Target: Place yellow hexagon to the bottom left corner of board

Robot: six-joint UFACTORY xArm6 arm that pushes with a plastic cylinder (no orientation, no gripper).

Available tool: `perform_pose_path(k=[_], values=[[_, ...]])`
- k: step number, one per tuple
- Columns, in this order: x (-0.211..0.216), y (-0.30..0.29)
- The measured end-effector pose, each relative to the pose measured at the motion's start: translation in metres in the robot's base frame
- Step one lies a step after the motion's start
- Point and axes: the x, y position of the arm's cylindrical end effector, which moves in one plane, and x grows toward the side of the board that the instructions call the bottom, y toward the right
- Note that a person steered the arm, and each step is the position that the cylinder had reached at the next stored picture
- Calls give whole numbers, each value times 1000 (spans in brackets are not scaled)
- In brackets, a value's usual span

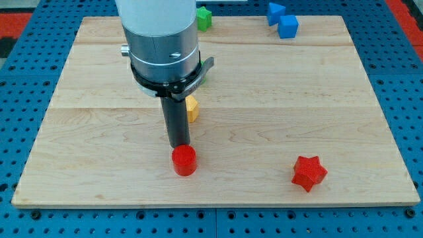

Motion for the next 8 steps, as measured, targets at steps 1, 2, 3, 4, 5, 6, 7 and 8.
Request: perform_pose_path(k=[1,2,3,4,5,6,7,8], values=[[0,1],[-33,21],[-60,33],[-63,59],[-94,59],[-86,13],[-65,-32],[-64,-79]])
